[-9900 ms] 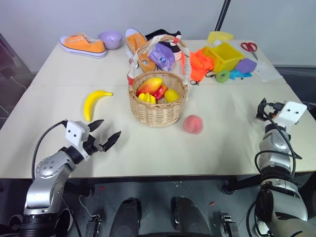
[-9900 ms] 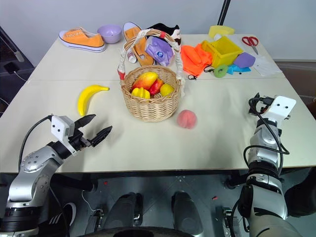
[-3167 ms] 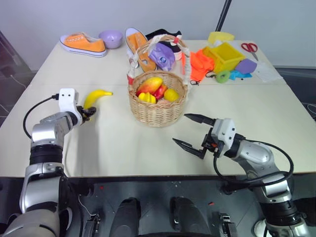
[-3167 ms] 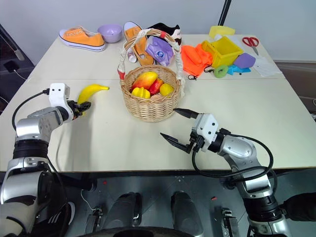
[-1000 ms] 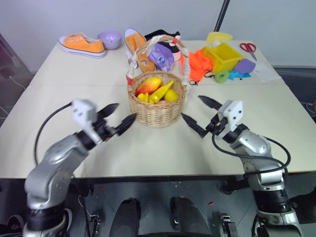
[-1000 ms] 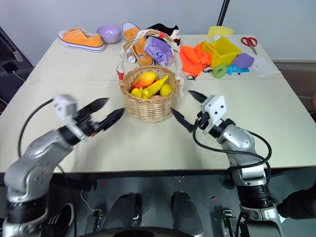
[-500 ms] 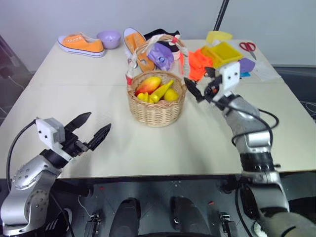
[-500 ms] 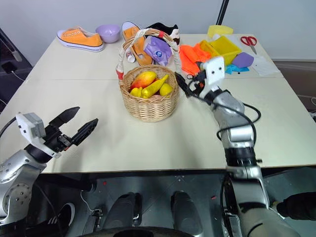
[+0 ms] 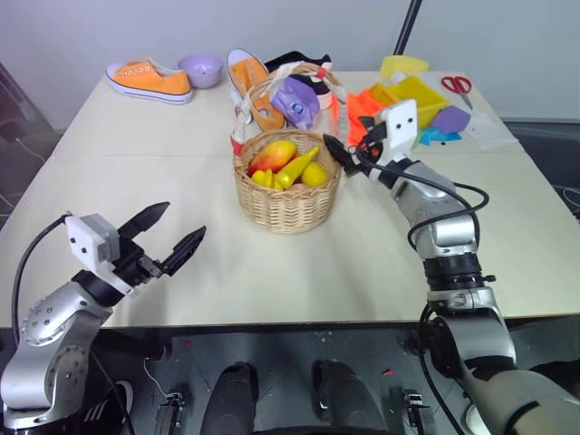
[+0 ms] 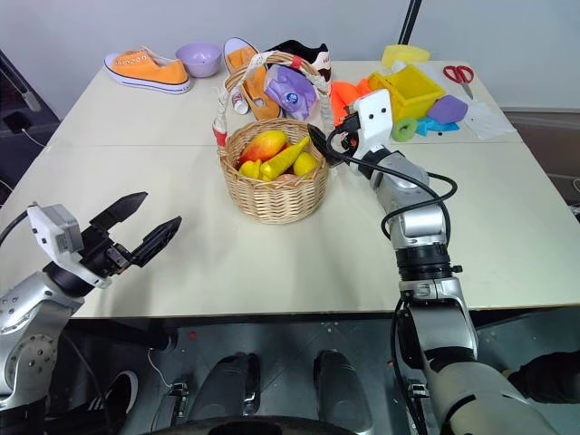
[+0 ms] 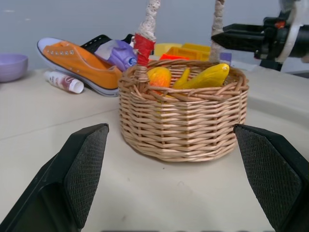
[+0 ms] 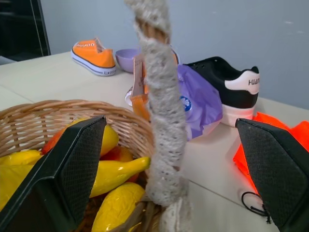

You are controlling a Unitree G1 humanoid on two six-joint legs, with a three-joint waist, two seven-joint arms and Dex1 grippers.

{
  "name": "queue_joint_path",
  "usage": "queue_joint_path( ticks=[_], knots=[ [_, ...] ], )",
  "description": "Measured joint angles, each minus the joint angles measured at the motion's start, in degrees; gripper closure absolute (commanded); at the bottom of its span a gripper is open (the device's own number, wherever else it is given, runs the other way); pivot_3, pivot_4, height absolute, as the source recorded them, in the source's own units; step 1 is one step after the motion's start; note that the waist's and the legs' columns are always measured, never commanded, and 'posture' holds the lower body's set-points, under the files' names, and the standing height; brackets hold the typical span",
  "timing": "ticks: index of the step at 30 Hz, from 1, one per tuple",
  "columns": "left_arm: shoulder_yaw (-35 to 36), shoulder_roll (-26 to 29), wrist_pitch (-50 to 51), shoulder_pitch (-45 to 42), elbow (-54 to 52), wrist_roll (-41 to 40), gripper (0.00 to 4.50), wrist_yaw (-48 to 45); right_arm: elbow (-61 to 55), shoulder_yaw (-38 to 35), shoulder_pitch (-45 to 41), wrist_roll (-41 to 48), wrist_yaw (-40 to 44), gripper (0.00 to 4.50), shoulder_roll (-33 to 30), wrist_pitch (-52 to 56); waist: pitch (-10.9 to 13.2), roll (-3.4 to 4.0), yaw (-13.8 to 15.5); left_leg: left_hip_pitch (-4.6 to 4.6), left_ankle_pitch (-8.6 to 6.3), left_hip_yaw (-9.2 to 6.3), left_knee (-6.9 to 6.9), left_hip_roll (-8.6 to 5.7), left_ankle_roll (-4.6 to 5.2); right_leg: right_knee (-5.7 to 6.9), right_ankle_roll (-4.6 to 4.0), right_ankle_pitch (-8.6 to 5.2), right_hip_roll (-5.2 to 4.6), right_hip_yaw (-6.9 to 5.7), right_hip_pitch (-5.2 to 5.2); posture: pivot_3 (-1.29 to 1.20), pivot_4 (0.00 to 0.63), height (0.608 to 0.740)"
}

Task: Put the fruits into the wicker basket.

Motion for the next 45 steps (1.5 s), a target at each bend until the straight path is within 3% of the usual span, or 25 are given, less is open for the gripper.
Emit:
queue_joint_path(
  ticks=[1, 4, 11, 20, 26, 32, 39, 45],
  knots=[
    [-0.1, 0.0, -0.1, 0.1, 0.0, 0.0, 0.07, -0.3, 0.4, 0.0, 0.0, -0.1, -0.1, 0.00, 0.3, -0.1, 0.0, 0.00, 0.0, 0.00, 0.00, 0.00, 0.00, 0.00, 0.00, 0.00, 0.00, 0.00, 0.00, 0.00, 0.00, 0.00, 0.150, 0.740],
    [-0.1, 0.5, -0.5, 0.9, 0.1, -0.1, 0.01, -1.7, 2.7, -0.1, -1.1, -0.6, -1.3, 0.91, 1.1, -0.6, 0.0, 0.01, -0.1, 0.00, 0.00, 0.00, -0.01, 0.00, 0.00, 0.01, 0.00, 0.00, 0.00, 0.00, -0.02, 0.00, 0.150, 0.740],
    [-0.1, 1.4, -1.7, 0.6, 1.3, 0.0, 0.01, -2.5, 5.7, -0.2, -2.0, -1.5, -3.4, 4.47, 2.6, -0.5, 0.0, 0.01, 0.0, 0.00, 0.00, 0.00, -0.01, 0.00, 0.00, 0.01, 0.00, 0.00, 0.00, 0.00, -0.02, 0.00, 0.150, 0.740],
    [-0.6, 2.2, -2.7, 0.8, 2.8, 1.1, 0.01, -3.4, 3.4, -0.8, -0.7, -1.0, -3.0, 4.49, 2.2, -0.7, 0.0, 0.02, 0.0, -0.02, 0.00, 0.01, -0.04, 0.01, 0.00, 0.01, 0.00, 0.00, 0.01, 0.00, -0.06, 0.00, 0.150, 0.740],
    [-1.3, 3.7, -3.9, -2.6, 6.0, 2.0, 0.01, -5.5, -3.3, -5.6, 0.9, 1.8, -3.7, 4.49, -1.3, 4.2, 0.0, 0.04, 0.2, -0.13, 0.00, 0.01, 0.01, -0.01, 0.00, 0.00, 0.00, 0.00, -0.02, 0.00, -0.13, 0.00, 0.150, 0.740],
    [-8.9, 2.5, -6.9, -13.1, 14.3, 4.8, 0.01, -9.3, -10.5, -14.4, 7.5, 4.5, -9.7, 4.49, -5.9, 10.0, 0.0, 0.04, 0.5, -0.25, 0.00, 0.03, 0.06, -0.04, 0.00, -0.07, 0.01, 0.00, -0.03, -0.01, -0.14, 0.00, 0.150, 0.740],
    [-18.2, -0.8, -11.6, -27.9, 28.8, 8.1, 0.01, -18.6, -20.7, -25.7, 21.8, 3.7, -16.1, 4.49, -12.8, 12.6, 0.0, 0.13, 0.5, -0.34, 0.01, -0.02, 0.04, -0.03, 0.02, -0.04, 0.25, 0.08, 0.09, 0.01, -0.22, 0.00, 0.150, 0.740],
    [-22.5, -3.8, -14.1, -34.5, 38.4, 9.7, 0.01, -25.8, -29.6, -32.4, 28.7, 4.0, -21.4, 4.49, -11.7, 14.3, 0.0, 0.24, -0.7, -0.25, 0.00, -0.11, 0.06, 0.01, 0.05, 0.05, 0.27, 0.09, 0.23, 0.06, -0.22, 0.00, 0.150, 0.740]
  ],
)
